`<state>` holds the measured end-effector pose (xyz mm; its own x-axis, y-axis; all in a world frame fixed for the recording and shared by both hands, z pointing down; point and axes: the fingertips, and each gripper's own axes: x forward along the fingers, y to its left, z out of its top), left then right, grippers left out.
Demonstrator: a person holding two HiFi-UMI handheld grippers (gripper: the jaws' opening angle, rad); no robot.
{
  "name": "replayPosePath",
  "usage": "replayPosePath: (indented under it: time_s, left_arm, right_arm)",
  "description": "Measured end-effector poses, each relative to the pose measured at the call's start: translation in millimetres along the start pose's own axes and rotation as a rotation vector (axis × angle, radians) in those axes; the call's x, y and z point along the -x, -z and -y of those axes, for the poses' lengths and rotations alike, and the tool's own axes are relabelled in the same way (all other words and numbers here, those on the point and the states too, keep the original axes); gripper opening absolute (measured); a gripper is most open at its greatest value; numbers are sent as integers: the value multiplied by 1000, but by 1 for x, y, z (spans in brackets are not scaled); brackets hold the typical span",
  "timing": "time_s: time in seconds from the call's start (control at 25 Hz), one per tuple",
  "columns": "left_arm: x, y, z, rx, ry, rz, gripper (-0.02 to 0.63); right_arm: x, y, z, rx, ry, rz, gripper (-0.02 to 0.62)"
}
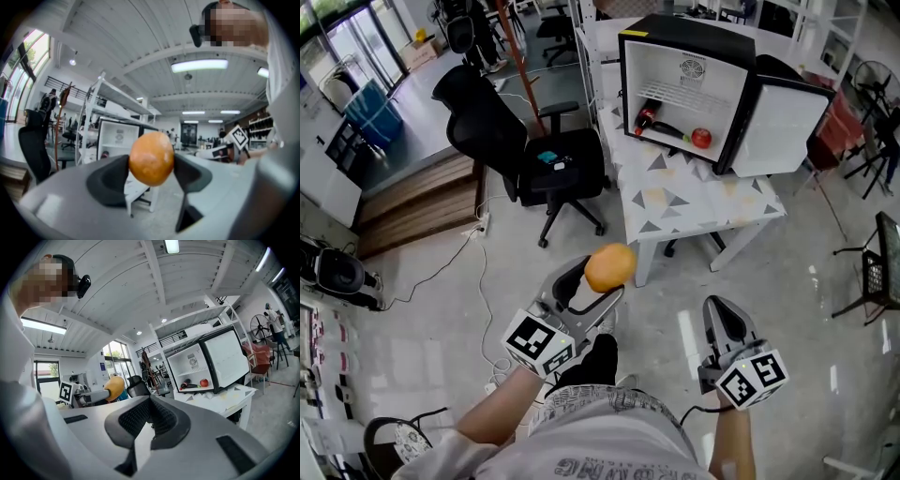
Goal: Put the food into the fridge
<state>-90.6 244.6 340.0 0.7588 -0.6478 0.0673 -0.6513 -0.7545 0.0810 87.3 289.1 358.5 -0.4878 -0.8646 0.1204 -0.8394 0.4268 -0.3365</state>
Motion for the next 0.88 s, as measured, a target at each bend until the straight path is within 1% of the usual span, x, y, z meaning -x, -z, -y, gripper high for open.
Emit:
replayPosePath:
  time_s: [0.44,0.88]
  left_arm:
    - [-45,13,-60,25,2,-27,302]
    - [-100,13,-136,35,22,-47,302]
  right_arm:
    - [-67,0,32,-19,11,-29,2]
    - [-150,-16,59,-33,24,-43,2]
